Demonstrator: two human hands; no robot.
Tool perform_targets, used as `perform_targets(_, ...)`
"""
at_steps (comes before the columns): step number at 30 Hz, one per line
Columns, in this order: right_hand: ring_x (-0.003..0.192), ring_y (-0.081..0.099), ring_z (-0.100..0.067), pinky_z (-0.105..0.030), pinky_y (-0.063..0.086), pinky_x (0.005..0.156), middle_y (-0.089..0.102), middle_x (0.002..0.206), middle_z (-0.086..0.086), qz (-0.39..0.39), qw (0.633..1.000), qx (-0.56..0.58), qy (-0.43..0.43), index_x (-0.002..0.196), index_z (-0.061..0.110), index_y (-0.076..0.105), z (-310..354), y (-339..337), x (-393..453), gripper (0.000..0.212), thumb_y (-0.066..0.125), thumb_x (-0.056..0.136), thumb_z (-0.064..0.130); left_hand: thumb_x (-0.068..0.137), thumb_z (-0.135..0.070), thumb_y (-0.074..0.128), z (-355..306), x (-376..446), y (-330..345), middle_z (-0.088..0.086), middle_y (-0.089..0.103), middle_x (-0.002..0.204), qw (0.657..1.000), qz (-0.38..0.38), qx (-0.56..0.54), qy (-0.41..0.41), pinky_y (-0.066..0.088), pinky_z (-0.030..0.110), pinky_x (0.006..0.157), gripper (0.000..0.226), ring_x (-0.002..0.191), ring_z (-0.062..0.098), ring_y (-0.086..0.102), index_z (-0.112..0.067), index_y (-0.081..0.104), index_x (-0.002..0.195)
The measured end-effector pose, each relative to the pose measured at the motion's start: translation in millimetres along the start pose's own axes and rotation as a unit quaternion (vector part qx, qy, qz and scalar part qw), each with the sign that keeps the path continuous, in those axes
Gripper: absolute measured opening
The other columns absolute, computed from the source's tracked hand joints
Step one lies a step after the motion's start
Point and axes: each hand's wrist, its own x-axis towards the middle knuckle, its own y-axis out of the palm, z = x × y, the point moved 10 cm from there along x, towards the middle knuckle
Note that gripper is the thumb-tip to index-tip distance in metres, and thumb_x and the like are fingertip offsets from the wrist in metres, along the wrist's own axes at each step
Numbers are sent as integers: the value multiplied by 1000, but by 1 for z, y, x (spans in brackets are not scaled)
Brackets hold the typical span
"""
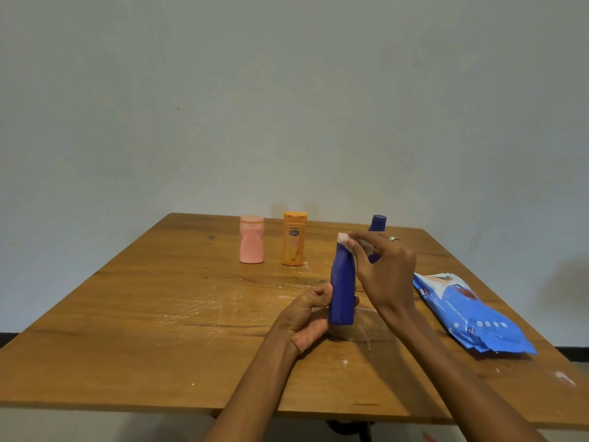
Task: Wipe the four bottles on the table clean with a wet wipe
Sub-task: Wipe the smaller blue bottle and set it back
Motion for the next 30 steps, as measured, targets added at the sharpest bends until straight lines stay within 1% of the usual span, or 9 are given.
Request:
perform_targets(3, 83, 60, -4, -8, 43, 69, 65, 92, 16, -7, 1000, 5, 13, 105, 21, 74, -2, -2, -2, 19, 71, 90, 31, 71, -5, 80, 1, 1, -5, 26, 61, 127, 1000, -19, 24, -5, 51, 51, 99, 68, 111, 39, 65, 2, 55, 134)
perform_targets(5, 87, 60, -5, -10, 44, 73, 68, 98, 10, 23, 1000, -14, -9, 108, 20, 74, 1, 2, -7, 20, 73, 89, 26, 80, -6, 74, 2, 3, -8, 25, 61, 129, 999, -19, 31, -4, 49, 50, 102, 57, 113, 38, 65, 2, 56, 134)
perform_targets(9, 92, 60, -11, -7, 38, 76, 69, 106, -4, 107, 986, -93, -85, 110, 14, 74, 13, 16, -23, 29, 80, 81, 12, 91, -2, 60, 2, 4, -12, 19, 68, 113, 999, -30, 37, -7, 51, 45, 95, 29, 102, 29, 70, 0, 64, 120)
perform_targets(11, 91, 60, -12, -7, 37, 77, 69, 106, -7, 105, 986, -94, -86, 110, 12, 74, 13, 10, -19, 30, 80, 80, 10, 91, -4, 62, 1, 3, -9, 20, 68, 118, 997, -33, 62, -6, 52, 44, 95, 36, 106, 30, 68, 1, 62, 126)
perform_targets(14, 87, 59, -11, -4, 35, 74, 70, 102, -6, 45, 996, -68, -44, 109, 12, 73, 9, -9, -2, 24, 76, 85, 17, 88, -5, 64, 3, 1, -10, 23, 64, 128, 995, -43, 88, -17, 54, 44, 90, 52, 112, 33, 65, 1, 53, 138)
perform_targets(17, 84, 55, -6, -2, 34, 71, 71, 100, -4, 25, 996, -76, -27, 107, 14, 74, 10, -10, 5, 21, 73, 88, 23, 92, -3, 59, 3, 0, -8, 23, 66, 126, 994, -41, 95, -21, 51, 44, 93, 45, 109, 33, 65, 2, 53, 137)
perform_targets(21, 88, 54, -7, -4, 33, 75, 69, 105, -5, 87, 991, -92, -37, 109, 13, 74, 13, 3, -3, 23, 75, 86, 14, 91, -5, 61, 1, -1, -8, 20, 70, 116, 995, -40, 88, -9, 51, 44, 93, 41, 106, 32, 67, 1, 59, 131)
perform_targets(25, 92, 56, -2, -4, 40, 74, 65, 107, 2, 169, 979, -88, -70, 112, 17, 74, 18, 17, -31, 26, 74, 86, 17, 90, -6, 62, -4, 0, -5, 17, 69, 112, 998, -23, 52, 15, 51, 40, 92, 30, 101, 26, 68, -2, 66, 119)
perform_targets(30, 95, 66, -11, -19, 56, 78, 66, 109, -2, 204, 970, -102, -88, 114, 20, 73, 19, 17, -51, 31, 76, 84, 19, 86, -3, 60, -6, -1, -1, 16, 73, 106, 998, -4, 43, 38, 49, 44, 93, 24, 100, 26, 67, -6, 78, 102)
